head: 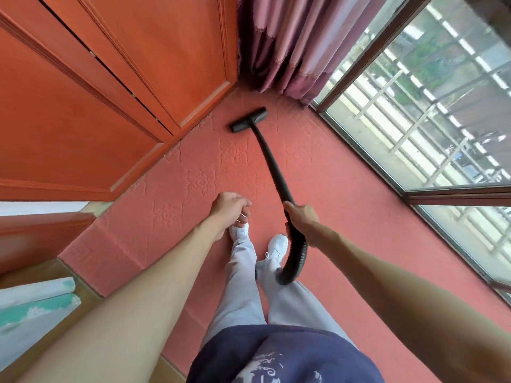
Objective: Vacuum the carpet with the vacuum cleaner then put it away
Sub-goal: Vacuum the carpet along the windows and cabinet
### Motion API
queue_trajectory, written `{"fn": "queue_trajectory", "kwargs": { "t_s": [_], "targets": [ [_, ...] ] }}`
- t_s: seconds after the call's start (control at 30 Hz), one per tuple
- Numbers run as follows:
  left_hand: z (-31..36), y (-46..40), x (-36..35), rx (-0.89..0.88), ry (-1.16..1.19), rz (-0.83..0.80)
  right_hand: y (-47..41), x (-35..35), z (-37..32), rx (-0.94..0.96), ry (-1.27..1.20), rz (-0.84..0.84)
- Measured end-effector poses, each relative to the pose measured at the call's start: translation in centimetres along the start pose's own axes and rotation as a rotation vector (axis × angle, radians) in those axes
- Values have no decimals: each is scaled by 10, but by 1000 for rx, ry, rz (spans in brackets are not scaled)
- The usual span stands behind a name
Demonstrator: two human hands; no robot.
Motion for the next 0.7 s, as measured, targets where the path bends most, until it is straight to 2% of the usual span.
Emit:
{"fn": "queue_trajectory", "kwargs": {
  "t_s": [0.1,0.17,0.33,0.57,0.7],
  "targets": [
    [11,-2,-3,8,-28,-24,33,24,67,-27,132,14],
    [19,-2,-10,4,-50,-54,46,42,82,-51,136,19],
    [32,-2,-31,-48,-93,-116,41,54,38,-27,52,3],
    [16,20,-42,-64,-88,-94,0,-12,-36,40,8,-88],
    [-14,52,-37,-32,-94,-51,-20,-39,-31,143,-23,-89]
  ]
}}
Point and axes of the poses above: each hand's wrist, its own y-axis away from the middle knuckle, its own x-axis out of the back of the hand, z = x × y, the point moved 3 cm from there along -y, towards the middle knuckle, and after that the axes turned 14 degrees about -x, right-handed, at the moved point
